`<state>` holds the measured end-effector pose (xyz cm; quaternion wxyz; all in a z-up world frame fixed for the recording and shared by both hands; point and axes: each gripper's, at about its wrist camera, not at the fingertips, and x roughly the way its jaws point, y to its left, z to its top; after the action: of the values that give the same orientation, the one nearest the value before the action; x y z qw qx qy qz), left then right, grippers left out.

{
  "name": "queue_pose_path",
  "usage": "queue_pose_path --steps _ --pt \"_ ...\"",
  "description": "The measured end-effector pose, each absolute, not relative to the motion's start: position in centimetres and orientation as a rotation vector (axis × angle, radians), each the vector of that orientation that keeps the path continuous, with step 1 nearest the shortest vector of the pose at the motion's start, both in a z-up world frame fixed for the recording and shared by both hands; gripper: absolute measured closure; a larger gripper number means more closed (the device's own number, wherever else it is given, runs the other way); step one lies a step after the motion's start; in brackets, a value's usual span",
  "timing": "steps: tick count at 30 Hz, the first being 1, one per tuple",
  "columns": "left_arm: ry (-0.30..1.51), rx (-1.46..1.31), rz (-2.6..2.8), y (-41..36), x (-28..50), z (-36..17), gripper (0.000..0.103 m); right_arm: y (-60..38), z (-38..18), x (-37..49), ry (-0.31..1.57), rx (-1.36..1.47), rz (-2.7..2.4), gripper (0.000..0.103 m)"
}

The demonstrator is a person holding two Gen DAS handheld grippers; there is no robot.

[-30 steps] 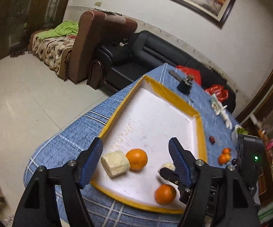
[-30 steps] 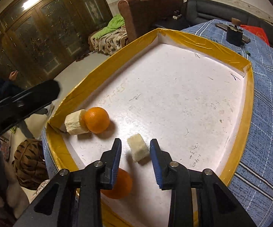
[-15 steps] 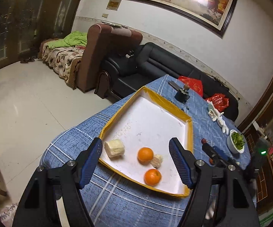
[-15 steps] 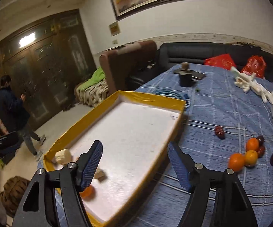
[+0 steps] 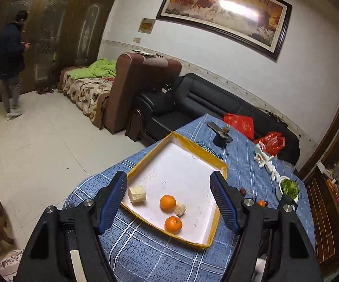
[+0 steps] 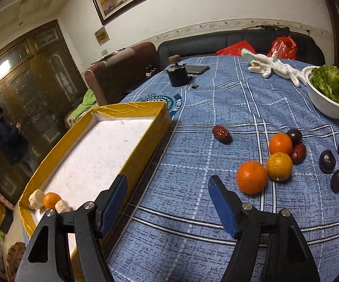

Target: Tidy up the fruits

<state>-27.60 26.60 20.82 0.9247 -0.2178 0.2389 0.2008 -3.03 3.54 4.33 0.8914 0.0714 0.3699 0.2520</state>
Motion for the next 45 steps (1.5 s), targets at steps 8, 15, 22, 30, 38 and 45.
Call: queue_pose_path --steps 8,15,22,30,38,45 --pt "0.455 -0.477 0.475 25.4 -28.1 21.8 0.031 4.0 3.9 -2.8 0.788 0.131 0.543 0.026" --pt "0.476 -0.451 0.451 24.8 -27.7 21.6 0.031 4.3 3.7 -2.8 0.795 0.11 0.549 0.026" --pt "0.483 -0.485 0.423 27.5 -29.1 20.1 0.031 4.7 3.9 -3.3 0.778 0.078 0.545 0.025" --pt "0.477 -0.53 0.431 30.2 -31.2 19.1 0.03 5.2 3.9 -3.4 0.78 0.044 0.525 0.024" --pt "0.521 -0.565 0.352 29.1 -29.5 17.5 0.029 4.8 4.1 -3.4 0.772 0.058 0.518 0.023" --pt "0.505 -0.548 0.374 28.6 -30.0 18.3 0.029 4.8 4.2 -3.6 0.767 0.05 0.522 0.023"
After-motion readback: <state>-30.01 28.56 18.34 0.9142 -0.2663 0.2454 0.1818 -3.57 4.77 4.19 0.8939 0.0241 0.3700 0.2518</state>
